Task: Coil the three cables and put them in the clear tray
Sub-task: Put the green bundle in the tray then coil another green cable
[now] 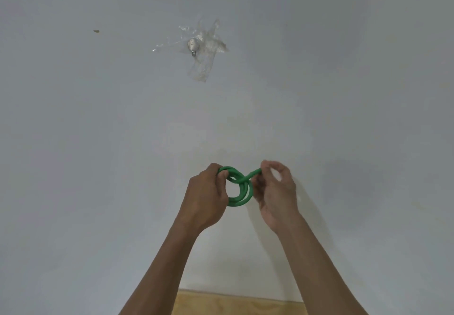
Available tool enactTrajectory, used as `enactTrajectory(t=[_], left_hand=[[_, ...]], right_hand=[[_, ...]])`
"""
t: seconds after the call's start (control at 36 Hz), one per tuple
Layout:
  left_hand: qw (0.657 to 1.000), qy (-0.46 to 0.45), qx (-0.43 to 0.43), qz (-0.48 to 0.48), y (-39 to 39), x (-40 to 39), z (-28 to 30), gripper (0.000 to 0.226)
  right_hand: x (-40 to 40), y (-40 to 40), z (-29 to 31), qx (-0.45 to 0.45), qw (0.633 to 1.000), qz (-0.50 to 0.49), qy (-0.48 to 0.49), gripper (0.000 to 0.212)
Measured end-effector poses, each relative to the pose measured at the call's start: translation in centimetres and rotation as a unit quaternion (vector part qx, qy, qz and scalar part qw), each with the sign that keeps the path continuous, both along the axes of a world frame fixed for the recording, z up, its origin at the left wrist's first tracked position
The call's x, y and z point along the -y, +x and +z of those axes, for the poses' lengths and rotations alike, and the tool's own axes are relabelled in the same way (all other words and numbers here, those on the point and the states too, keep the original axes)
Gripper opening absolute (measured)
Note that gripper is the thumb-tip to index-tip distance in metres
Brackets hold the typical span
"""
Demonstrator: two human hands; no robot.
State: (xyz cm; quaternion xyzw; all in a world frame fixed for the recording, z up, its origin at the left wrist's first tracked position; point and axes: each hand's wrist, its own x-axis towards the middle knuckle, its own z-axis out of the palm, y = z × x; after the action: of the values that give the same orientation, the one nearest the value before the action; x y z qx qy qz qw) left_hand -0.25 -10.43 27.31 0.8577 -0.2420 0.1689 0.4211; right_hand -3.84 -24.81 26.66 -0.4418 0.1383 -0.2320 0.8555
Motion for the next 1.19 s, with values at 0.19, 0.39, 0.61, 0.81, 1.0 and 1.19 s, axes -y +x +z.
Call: enactTrajectory(t=[0.19, 0.39, 0.61, 0.81, 1.0, 1.19], left_hand=[[1.000, 0.002, 0.029, -0.009, -1.0, 1.7, 2.0, 0.022], [0.998, 0.046, 0.001, 0.049, 0.4, 0.7, 0.9, 0.026], [0.995, 0.072, -0.025, 0.072, 0.7, 0.4, 0.7, 0.024], [0.995, 0.079, -0.024, 0.050, 0.3, 0.2, 0.7, 0.028], [0.998, 0.047, -0.027, 0.041, 0.0, -0.9, 0.9, 0.033], [0.999, 0.008, -0.031, 0.002, -0.8, -0.3, 0.7, 0.032]], right_hand=[[-2.6, -0.9, -2.2, -0.037, 0.983, 0.063, -0.171, 0.016], [-1.3, -1.9, -1.7, -0.026, 0.949, -0.004, -0.314, 0.036], [-0.7, -2.7, -0.8, 0.081, 0.903, -0.030, -0.422, 0.042], [-0.4, -1.7, -0.1, 0.112, 0.909, -0.092, -0.391, 0.047], [2.0, -1.0, -1.9, 0.081, 0.844, -0.020, -0.531, 0.040], [1.1, 0.2, -3.6, 0.088, 0.849, -0.129, -0.505, 0.022]])
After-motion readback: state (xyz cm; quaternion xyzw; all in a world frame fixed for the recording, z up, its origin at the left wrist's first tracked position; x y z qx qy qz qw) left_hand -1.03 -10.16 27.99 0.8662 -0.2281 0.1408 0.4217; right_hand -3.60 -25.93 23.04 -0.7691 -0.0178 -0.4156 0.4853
